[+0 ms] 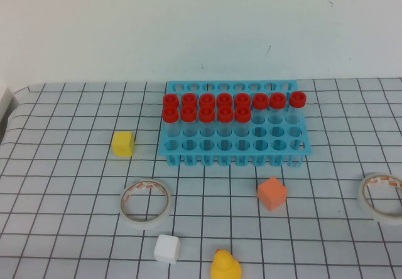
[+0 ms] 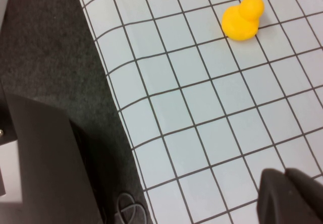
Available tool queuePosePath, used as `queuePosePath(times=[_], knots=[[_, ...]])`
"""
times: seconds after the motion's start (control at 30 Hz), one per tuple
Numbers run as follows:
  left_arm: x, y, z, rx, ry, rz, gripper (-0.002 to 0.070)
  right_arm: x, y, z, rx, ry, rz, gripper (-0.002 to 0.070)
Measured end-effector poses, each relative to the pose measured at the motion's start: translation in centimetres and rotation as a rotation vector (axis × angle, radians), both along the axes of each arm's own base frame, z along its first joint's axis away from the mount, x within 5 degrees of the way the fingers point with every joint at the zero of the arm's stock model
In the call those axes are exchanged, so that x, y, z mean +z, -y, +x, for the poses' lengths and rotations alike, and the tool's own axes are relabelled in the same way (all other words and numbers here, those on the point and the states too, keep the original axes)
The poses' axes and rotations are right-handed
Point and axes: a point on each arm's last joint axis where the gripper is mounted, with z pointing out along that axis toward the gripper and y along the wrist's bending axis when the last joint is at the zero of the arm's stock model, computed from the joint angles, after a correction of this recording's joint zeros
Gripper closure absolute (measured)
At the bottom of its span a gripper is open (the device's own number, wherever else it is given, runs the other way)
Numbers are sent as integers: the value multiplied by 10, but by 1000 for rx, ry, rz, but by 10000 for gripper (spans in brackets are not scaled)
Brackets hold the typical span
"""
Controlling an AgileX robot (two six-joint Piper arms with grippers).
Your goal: Place the test tubes
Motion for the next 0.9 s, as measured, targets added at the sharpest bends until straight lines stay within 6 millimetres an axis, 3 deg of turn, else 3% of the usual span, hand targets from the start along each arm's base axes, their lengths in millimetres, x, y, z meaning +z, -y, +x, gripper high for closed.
queuePosePath(times=[0.3,0.9], knots=[[0,-3,-9,-5,54,123,676,0,0,0,0,-2,1,678],[0,-3,-9,-20,62,181,676,0,0,-1,1,-4,-2,678]])
